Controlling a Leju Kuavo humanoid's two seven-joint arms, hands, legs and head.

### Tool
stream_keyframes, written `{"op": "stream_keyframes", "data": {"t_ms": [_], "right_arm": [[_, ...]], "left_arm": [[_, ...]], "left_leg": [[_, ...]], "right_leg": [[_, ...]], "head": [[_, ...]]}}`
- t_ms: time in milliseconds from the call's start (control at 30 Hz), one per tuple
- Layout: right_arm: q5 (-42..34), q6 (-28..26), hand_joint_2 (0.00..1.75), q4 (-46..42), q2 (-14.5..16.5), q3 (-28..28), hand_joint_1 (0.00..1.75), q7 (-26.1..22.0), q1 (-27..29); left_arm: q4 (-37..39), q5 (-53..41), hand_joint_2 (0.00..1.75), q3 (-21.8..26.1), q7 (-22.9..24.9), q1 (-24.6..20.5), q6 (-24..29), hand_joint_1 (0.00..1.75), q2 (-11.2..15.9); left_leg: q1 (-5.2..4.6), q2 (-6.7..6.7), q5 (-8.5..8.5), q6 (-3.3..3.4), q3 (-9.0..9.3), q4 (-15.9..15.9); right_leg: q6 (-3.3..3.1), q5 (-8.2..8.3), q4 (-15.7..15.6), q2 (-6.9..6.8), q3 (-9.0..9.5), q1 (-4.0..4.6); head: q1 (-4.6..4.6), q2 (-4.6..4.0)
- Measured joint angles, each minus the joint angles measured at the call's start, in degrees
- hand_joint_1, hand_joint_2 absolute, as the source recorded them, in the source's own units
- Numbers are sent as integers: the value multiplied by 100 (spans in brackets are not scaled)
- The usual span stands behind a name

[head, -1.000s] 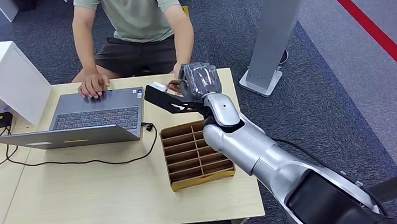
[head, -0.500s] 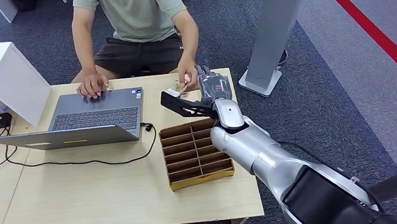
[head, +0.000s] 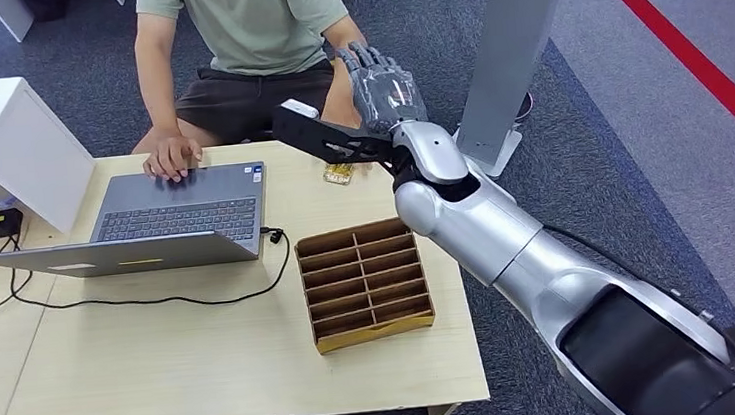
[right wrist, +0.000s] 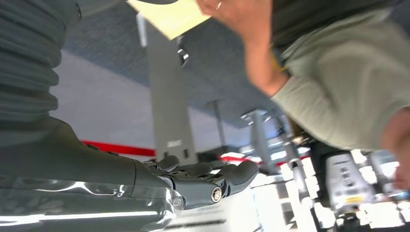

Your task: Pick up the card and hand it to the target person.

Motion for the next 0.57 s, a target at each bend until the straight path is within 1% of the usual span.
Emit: {"op": "stream_keyframes", "data": {"t_ms": [67,100,167,233,300,367,433,500,567], "right_arm": [[-315,247,175,-693,-262,-55,0,-185,289],[-438,250,175,-1047,-410,-87,0,-283,517],[-658,24,175,-1737,-708,-171,0,-527,1144],[-1069,-318,175,-2336,-966,-266,0,-995,1937],[-1730,-575,175,-2798,-1164,-334,0,-1692,2805],[-2386,-744,175,-3122,-1309,-373,0,-2358,3648],[-3005,-975,175,-3327,-1420,-407,0,-2831,4349],[-3613,-1261,175,-3430,-1491,-444,0,-3176,4867],[-3964,-1419,175,-3456,-1517,-464,0,-3392,5150]], "left_arm": [[0,94,0,2,-100,68,-7,0,12],[0,149,0,5,-151,105,-10,0,17],[0,264,0,17,-223,173,-1,0,27],[0,374,0,39,-256,217,44,0,34],[0,462,0,61,-263,239,97,0,43],[0,517,0,90,-240,251,134,0,60],[0,551,0,139,-214,261,158,0,78],[0,572,0,184,-207,267,171,0,88],[0,574,0,204,-207,267,174,0,92]], "left_leg": [[0,-1,-2,1,6,0],[1,-1,-5,2,10,0],[1,-2,-11,4,18,-1],[1,-2,-17,4,21,-1],[1,-3,-24,6,20,-3],[1,-3,-28,8,16,-4],[1,-3,-29,8,12,-6],[1,-2,-30,8,10,-7],[1,0,-30,7,10,-8]], "right_leg": [[0,-1,-5,-1,4,0],[1,-1,-8,-2,9,1],[3,-4,-14,-2,18,1],[4,-7,-17,-2,23,1],[3,-9,-19,-1,24,1],[5,-12,-19,-1,23,1],[6,-15,-19,-1,21,1],[5,-15,-19,0,20,1],[4,-16,-19,1,20,1]], "head": [[-4,0],[-4,0],[1,0],[10,0],[16,0],[11,0],[3,0],[3,0],[7,0]]}}
